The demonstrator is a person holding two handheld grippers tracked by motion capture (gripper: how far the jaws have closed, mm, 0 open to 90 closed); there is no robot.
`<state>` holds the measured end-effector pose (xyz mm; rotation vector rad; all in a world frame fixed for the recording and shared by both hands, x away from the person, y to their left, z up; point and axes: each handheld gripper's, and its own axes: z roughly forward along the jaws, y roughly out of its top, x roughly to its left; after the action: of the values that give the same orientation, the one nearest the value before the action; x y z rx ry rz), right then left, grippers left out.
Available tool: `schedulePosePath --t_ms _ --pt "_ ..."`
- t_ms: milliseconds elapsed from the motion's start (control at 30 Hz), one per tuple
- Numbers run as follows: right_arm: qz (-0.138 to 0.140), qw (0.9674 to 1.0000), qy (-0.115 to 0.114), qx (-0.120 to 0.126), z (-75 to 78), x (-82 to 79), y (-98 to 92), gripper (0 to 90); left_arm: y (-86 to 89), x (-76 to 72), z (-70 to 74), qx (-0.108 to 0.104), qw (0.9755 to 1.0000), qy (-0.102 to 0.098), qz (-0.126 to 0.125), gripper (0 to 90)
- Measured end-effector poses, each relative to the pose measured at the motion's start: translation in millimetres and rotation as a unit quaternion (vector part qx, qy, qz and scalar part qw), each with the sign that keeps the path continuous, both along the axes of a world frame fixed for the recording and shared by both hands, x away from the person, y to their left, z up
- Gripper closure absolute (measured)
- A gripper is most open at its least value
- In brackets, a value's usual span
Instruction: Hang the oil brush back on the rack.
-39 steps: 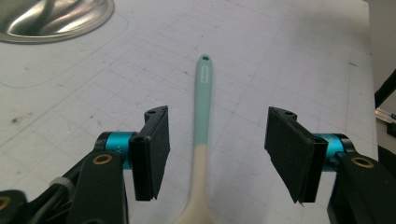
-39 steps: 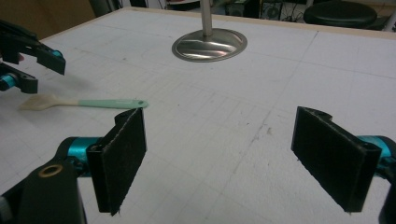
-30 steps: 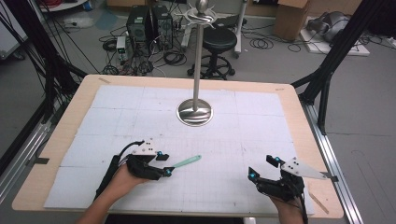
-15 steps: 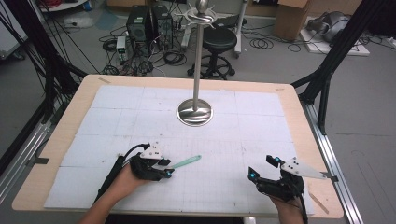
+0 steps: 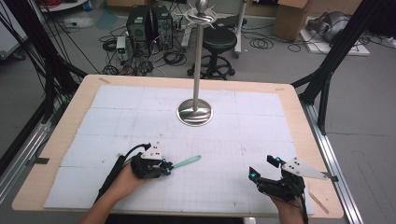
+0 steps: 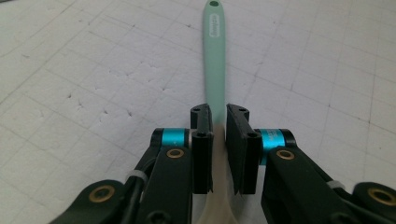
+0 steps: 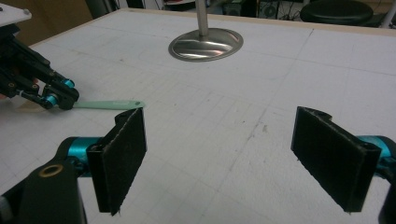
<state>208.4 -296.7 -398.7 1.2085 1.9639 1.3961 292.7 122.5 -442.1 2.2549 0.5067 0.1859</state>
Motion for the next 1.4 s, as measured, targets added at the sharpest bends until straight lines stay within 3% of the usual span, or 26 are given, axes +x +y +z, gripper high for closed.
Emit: schedulePosePath --t_ms 667,1000,1100,1133,1167,1200,1233,1267,1300,1333,1367,1400 --pt "0.001 1.0000 0.002 0.005 0.3 -0.6 -1.0 17.5 4.6 2.3 1.6 -0.016 0.9994 0.027 0.013 82.0" --pt "0.004 1.0000 0.004 0.005 -0.9 0.5 1.1 17.5 13.2 -3.7 15.4 -0.071 0.9972 0.010 0.020 82.0" --pt "0.007 0.9999 0.005 0.011 -2.0 1.4 2.1 17.5 16.8 -9.1 21.6 -0.099 0.9948 -0.007 0.023 82.0" --pt "0.007 0.9999 0.005 0.011 -2.0 1.4 2.1 17.5 16.8 -9.1 21.6 -0.099 0.9948 -0.007 0.023 82.0" --pt "0.008 0.9997 0.008 0.021 -2.3 1.6 4.0 17.5 19.6 -11.9 24.8 -0.118 0.9924 -0.014 0.032 82.0" --pt "0.008 0.9997 0.008 0.021 -2.3 1.6 4.0 17.5 19.6 -11.9 24.8 -0.118 0.9924 -0.014 0.032 81.9" --pt "0.011 0.9996 0.009 0.026 -2.1 2.4 7.0 17.5 22.9 -14.7 28.7 -0.137 0.9895 -0.023 0.041 81.9" --pt "0.012 0.9995 0.009 0.027 -1.9 2.9 8.5 17.5 22.9 -14.7 28.7 -0.137 0.9895 -0.023 0.041 81.9" --pt "0.016 0.9994 0.010 0.028 -1.9 3.6 10.9 17.5 26.2 -17.4 32.7 -0.154 0.9863 -0.032 0.049 81.9" --pt "0.022 0.9993 0.011 0.030 -2.1 4.6 13.6 17.5 26.2 -17.4 32.7 -0.154 0.9863 -0.032 0.049 81.9" --pt "0.027 0.9990 0.012 0.032 -2.1 5.4 16.5 17.5 29.1 -20.3 35.9 -0.170 0.9834 -0.037 0.051 81.9" --pt "0.027 0.9990 0.012 0.032 -2.1 5.4 16.5 17.5 29.1 -20.3 35.9 -0.170 0.9834 -0.037 0.051 81.9"
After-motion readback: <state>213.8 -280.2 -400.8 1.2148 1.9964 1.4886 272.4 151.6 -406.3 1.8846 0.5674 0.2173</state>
